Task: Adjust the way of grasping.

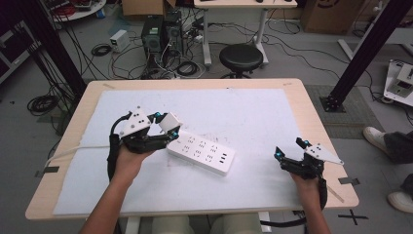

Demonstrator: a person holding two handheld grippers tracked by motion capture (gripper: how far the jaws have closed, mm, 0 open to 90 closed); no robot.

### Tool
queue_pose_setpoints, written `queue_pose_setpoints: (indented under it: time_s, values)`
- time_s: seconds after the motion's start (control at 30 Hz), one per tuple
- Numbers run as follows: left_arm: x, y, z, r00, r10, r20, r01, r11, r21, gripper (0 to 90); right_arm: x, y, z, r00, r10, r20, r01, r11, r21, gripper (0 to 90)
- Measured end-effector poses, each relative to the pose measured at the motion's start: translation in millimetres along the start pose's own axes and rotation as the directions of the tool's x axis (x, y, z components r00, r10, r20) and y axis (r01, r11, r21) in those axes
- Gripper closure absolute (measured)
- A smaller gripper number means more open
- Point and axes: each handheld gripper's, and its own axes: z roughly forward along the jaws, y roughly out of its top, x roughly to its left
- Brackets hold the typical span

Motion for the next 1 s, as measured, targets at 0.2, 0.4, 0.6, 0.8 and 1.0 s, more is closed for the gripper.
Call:
queue_pose_setpoints:
  time_s: [0.2,0.4,0.6,0.8,1.0]
  values:
    - [-9.3,2.0,6.8,0.997,0.044,0.063,-0.045,0.9988,0.021,42.5,2.8,9.2,-4.5,0.9952,0.006,-0.097,-0.006,1.0,0.008,10.8]
    - [-18.4,1.7,13.0,0.9904,0.087,0.107,-0.093,0.9944,0.05,42.5,10.1,31.0,-10.8,0.9684,0.052,-0.244,-0.044,0.998,0.039,10.7]
    - [-28.6,1.5,17.6,0.9749,0.158,0.158,-0.173,0.9811,0.087,42.5,15.5,49.4,-17.6,0.9253,0.143,-0.351,-0.108,0.987,0.116,10.7]
    - [-41.2,3.9,26.9,0.9515,0.223,0.212,-0.25,0.9623,0.108,42.5,27.6,61.2,-23.6,0.9068,0.16,-0.39,-0.109,0.983,0.151,10.8]
    - [-58.5,9.2,37.4,0.9153,0.301,0.268,-0.337,0.9357,0.103,42.5,40.8,68.6,-24.6,0.8742,0.204,-0.441,-0.122,0.97,0.208,10.8]
